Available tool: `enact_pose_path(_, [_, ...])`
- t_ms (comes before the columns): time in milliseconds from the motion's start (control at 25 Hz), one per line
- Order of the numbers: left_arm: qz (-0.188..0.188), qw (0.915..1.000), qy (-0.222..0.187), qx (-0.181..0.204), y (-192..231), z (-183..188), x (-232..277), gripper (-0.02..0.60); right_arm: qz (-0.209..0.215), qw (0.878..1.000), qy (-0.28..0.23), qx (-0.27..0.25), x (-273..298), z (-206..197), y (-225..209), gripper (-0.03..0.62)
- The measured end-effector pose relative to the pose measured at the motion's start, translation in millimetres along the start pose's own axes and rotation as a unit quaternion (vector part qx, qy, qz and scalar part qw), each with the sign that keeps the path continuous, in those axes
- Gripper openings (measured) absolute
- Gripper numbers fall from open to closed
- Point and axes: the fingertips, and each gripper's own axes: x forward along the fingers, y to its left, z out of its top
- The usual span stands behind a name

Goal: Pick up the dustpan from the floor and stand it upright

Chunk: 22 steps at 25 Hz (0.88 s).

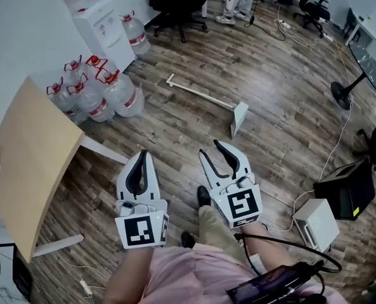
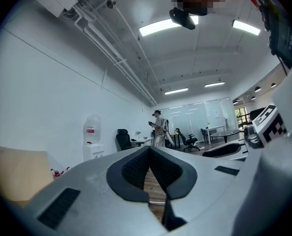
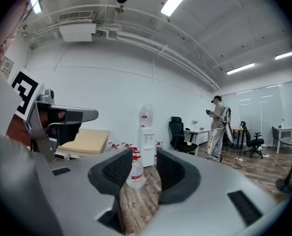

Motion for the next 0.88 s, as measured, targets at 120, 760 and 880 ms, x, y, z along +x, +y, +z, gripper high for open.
enact_pose_path(120, [0.001, 1.0, 0.007, 0.004, 5, -3, 50, 0.009, 0.004, 1.0, 0.005, 0.01, 41, 1, -31, 0.143])
enact_pose_path(760, [0.021, 0.9993, -0.019, 0.024, 29, 22, 211, 0.009, 0.031, 0.999, -0.007, -0.014, 175, 42, -132, 0.133])
enact_pose_path(880, [0.029, 0.9993, -0.015, 0.02, 47, 11, 227, 0.009, 0.038, 0.999, 0.0, -0.017, 201, 39, -135, 0.133])
